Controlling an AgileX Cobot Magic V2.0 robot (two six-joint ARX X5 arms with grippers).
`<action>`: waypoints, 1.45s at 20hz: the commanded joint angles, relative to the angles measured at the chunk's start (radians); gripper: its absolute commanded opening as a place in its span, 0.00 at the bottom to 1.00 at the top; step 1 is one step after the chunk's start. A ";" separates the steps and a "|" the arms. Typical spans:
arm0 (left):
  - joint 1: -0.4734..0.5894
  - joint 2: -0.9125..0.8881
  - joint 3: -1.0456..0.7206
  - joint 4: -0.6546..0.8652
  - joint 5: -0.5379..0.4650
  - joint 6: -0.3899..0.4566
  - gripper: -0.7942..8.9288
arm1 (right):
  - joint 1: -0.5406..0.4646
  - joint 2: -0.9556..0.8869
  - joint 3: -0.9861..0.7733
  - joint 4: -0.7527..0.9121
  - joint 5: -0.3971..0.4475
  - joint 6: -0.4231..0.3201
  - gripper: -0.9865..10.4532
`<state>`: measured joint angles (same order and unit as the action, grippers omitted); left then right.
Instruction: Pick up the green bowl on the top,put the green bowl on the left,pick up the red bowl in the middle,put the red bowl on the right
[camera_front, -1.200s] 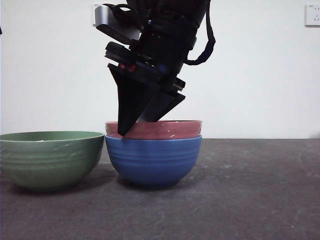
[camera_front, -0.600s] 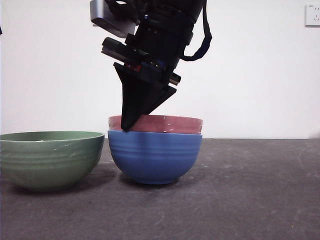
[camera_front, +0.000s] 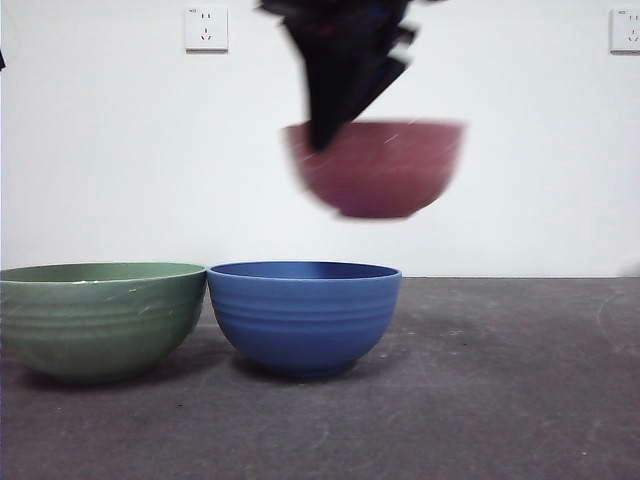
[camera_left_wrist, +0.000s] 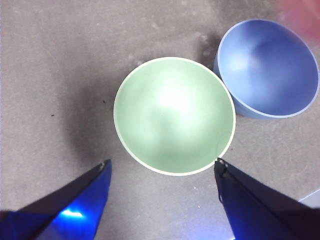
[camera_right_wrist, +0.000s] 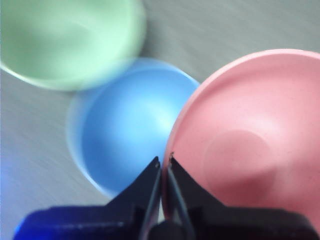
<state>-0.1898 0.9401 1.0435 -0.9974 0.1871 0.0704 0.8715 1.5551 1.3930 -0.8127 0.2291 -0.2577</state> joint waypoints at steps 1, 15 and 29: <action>0.003 -0.001 0.000 0.009 0.001 0.011 0.44 | -0.040 -0.062 -0.007 -0.082 0.065 0.067 0.08; 0.001 -0.001 0.000 0.016 0.002 0.008 0.44 | -0.142 -0.122 -0.429 0.165 -0.101 0.222 0.08; 0.001 -0.001 0.000 0.024 0.002 0.008 0.44 | -0.145 -0.095 -0.428 0.226 -0.168 0.227 0.28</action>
<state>-0.1898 0.9401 1.0435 -0.9825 0.1871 0.0704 0.7269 1.4769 0.9733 -0.5980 0.0563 -0.0418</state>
